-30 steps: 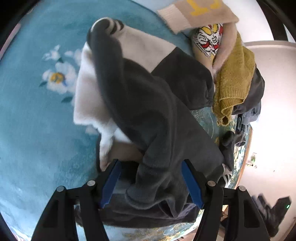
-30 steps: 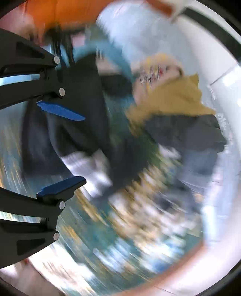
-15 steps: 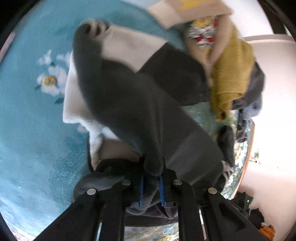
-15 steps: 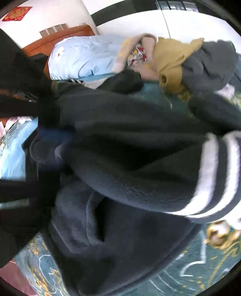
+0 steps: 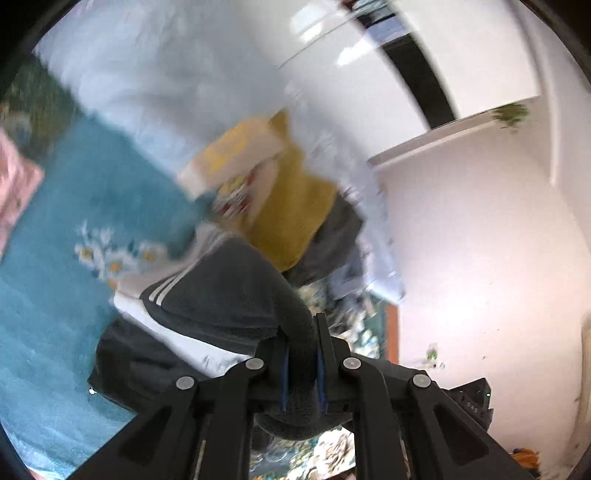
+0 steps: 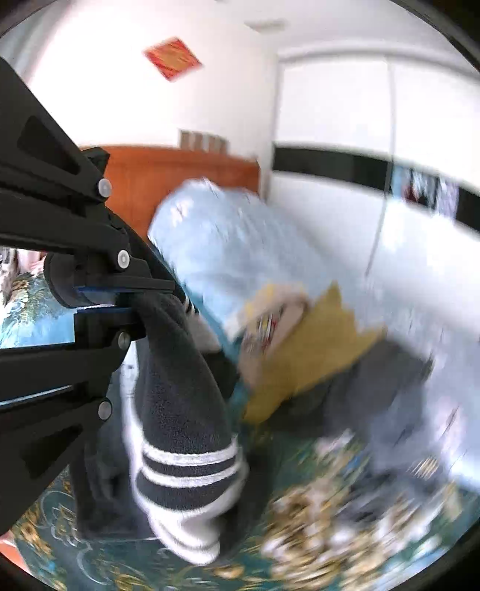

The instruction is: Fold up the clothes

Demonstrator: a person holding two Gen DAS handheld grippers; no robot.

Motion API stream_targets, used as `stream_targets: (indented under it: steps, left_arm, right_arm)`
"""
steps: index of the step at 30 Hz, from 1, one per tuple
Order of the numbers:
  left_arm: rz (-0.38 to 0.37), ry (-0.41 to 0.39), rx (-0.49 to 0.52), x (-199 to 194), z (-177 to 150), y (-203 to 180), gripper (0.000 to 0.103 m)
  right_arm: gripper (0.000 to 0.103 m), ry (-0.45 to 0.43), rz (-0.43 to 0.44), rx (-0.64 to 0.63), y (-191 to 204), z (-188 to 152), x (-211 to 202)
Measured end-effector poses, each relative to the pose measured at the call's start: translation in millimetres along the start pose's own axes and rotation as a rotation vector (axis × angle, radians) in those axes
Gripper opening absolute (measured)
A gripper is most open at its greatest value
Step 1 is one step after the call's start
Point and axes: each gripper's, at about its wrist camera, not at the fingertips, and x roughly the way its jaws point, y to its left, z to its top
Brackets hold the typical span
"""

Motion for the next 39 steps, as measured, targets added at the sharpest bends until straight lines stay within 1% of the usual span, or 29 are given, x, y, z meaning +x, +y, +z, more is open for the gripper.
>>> stream_targets:
  steps: [3, 6, 9, 12, 14, 17, 19, 21, 23, 26, 28, 30, 33, 36, 39]
  left_arm:
    - [-0.048, -0.102, 0.044, -49.9, -16.6, -35.9, 0.012]
    - [-0.064, -0.168, 0.094, -95.5, -47.8, -57.1, 0.012]
    - [-0.066, -0.194, 0.091, -133.8, -88.4, -54.9, 0.012]
    - [-0.057, -0.213, 0.071, -161.3, -129.3, -46.0, 0.012]
    - [-0.064, -0.231, 0.057, -177.0, -148.6, -40.4, 0.012]
    - [-0.069, -0.245, 0.066, -192.2, -157.4, -47.0, 0.012]
    - [-0.077, -0.259, 0.086, -203.2, -158.2, -56.7, 0.012]
    - [-0.100, -0.269, 0.113, -209.4, -149.9, -69.5, 0.012]
    - [-0.096, -0.273, 0.162, -208.0, -135.7, -80.0, 0.012]
    - [-0.041, -0.235, 0.186, -183.2, -113.9, -78.3, 0.012]
    - [0.014, -0.192, 0.167, -157.2, -102.2, -64.5, 0.012]
    - [0.055, -0.118, 0.102, -118.8, -89.5, -35.3, 0.012]
    - [0.111, 0.007, -0.067, -48.7, -75.7, 32.9, 0.012]
    - [0.130, 0.079, -0.231, -1.9, -74.3, 90.0, 0.012]
    - [0.188, 0.147, -0.319, 43.9, -64.5, 130.1, 0.012]
  right_arm:
    - [0.005, 0.009, 0.061, -0.106, 42.8, -3.2, -29.2]
    - [0.005, 0.028, 0.114, -0.193, 70.3, -20.5, -58.5]
    - [0.005, 0.055, 0.155, -0.265, 86.9, -48.2, -85.7]
    - [0.005, 0.093, 0.165, -0.294, 86.1, -78.4, -104.0]
    - [0.005, 0.116, 0.167, -0.309, 84.6, -97.0, -114.5]
    - [0.005, 0.139, 0.168, -0.318, 87.2, -112.7, -123.6]
    - [0.005, 0.140, 0.180, -0.327, 95.7, -115.8, -130.0]
    - [0.005, 0.135, 0.192, -0.341, 106.3, -112.9, -136.0]
    - [0.005, 0.122, 0.194, -0.362, 116.8, -106.7, -140.3]
    - [0.005, 0.124, 0.163, -0.357, 117.8, -94.6, -129.6]
    - [0.005, 0.138, 0.107, -0.311, 103.3, -84.3, -105.8]
    - [0.005, 0.171, 0.028, -0.271, 81.2, -75.2, -74.9]
    - [0.005, 0.222, -0.111, -0.164, 31.3, -61.2, -20.6]
    - [0.005, 0.239, -0.212, -0.031, -18.3, -52.4, 25.1]
    - [0.005, 0.252, -0.306, 0.102, -66.7, -44.1, 68.9]
